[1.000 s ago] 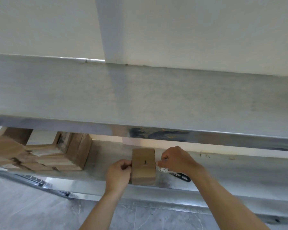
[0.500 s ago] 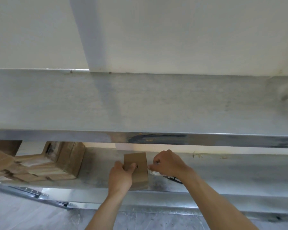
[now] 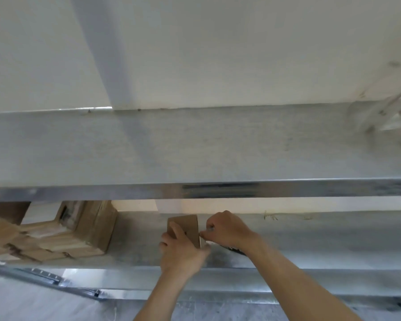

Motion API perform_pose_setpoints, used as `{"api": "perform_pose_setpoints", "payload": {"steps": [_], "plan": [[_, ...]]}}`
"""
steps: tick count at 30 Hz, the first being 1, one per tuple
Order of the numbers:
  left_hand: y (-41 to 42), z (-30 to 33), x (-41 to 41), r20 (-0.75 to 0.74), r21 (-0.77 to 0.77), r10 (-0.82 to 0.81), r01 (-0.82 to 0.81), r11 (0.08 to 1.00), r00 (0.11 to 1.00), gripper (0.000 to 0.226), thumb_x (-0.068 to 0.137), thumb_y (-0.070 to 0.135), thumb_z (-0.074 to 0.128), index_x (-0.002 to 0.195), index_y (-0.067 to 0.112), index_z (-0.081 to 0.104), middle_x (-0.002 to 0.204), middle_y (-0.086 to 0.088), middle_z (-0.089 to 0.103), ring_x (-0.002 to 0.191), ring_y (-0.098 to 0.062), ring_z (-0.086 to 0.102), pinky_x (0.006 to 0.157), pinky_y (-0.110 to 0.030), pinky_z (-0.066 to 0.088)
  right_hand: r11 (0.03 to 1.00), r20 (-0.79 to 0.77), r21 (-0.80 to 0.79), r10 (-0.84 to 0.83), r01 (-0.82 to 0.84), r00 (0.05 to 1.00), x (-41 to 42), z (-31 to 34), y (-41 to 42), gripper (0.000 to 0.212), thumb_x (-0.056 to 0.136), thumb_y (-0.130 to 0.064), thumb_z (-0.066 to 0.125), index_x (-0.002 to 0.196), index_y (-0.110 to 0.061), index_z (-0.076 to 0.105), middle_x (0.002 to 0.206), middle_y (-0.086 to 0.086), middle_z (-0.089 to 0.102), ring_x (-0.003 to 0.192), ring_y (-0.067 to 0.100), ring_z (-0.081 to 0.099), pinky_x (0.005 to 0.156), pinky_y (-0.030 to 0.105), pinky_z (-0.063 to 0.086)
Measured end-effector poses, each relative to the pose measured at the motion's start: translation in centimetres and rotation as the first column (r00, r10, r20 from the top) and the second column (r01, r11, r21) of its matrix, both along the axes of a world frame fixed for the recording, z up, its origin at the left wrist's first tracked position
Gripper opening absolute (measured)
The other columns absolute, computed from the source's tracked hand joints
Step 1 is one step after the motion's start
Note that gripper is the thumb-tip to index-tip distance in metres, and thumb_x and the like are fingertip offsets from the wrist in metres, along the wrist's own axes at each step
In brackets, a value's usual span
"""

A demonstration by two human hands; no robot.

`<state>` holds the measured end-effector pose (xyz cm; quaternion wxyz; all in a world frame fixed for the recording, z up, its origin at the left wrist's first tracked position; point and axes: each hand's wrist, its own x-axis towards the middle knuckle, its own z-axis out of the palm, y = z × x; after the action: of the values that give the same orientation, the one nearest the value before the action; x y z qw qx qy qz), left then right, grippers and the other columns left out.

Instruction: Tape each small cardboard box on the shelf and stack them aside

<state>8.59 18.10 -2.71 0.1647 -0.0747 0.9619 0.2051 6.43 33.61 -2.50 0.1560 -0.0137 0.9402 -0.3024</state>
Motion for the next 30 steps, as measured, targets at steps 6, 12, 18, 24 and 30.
{"api": "perform_pose_setpoints", "payload": {"steps": [6,12,18,24,30], "plan": [[-1.3,-0.4,-1.0,0.027,0.148,0.116,-0.119,0.982,0.993,0.105,0.078,0.057,0.069,0.151,0.021,0.003,0.137,-0.017,0.035,0.123,-0.042,0.045,0.1,-0.046,0.043,0.993,0.03,-0.091,0.077,-0.074,0.997,-1.3,-0.1,0.9,0.036,0.091,-0.046,0.065,0.079,-0.012,0.071,0.079,0.004,0.072,0.073,0.022,0.069,0.063,0.03,0.049],[-4.7,-0.8,-1.4,0.06,0.399,0.15,-0.162,0.903,0.987,0.084,0.071,0.042,0.072,0.132,0.041,0.015,0.128,-0.007,0.044,0.116,-0.034,0.049,0.095,-0.046,0.047,0.999,0.074,-0.019,0.05,-0.049,0.996,-2.3,-0.3,1.7,0.048,0.085,-0.057,0.07,0.056,-0.02,0.063,0.053,-0.009,0.06,0.05,0.008,0.055,0.052,0.023,0.044],[-8.3,-2.6,-2.0,0.269,0.696,0.2,-0.333,0.636,0.942,0.089,0.083,0.023,0.076,0.144,0.041,0.015,0.119,-0.002,0.063,0.096,-0.023,0.065,0.066,-0.036,0.052,0.999,0.125,0.007,0.042,-0.043,0.991,-2.0,-1.0,1.5,0.045,0.087,-0.051,0.072,0.06,-0.016,0.064,0.058,-0.003,0.066,0.052,0.01,0.059,0.055,0.024,0.046],[-9.5,-4.9,-2.2,0.436,0.785,0.151,-0.457,0.418,0.887,0.073,0.078,0.019,0.07,0.139,0.03,0.034,0.117,-0.017,0.07,0.088,-0.031,0.066,0.057,-0.036,0.047,1.0,0.133,-0.018,-0.014,0.016,0.991,-2.0,-1.7,-0.9,0.05,0.084,-0.054,0.073,0.062,-0.01,0.064,0.066,0.005,0.071,0.055,0.015,0.059,0.057,0.029,0.049],[-11.9,-4.6,-3.5,0.416,0.666,-0.002,-0.303,0.681,0.909,0.08,0.077,0.047,0.072,0.145,0.028,0.033,0.12,-0.001,0.069,0.103,-0.021,0.065,0.078,-0.035,0.051,0.999,0.15,-0.006,-0.044,0.045,0.988,-2.0,-1.7,-2.3,0.053,0.081,-0.06,0.073,0.07,-0.008,0.071,0.068,0.008,0.073,0.052,0.016,0.058,0.059,0.03,0.051]]}}
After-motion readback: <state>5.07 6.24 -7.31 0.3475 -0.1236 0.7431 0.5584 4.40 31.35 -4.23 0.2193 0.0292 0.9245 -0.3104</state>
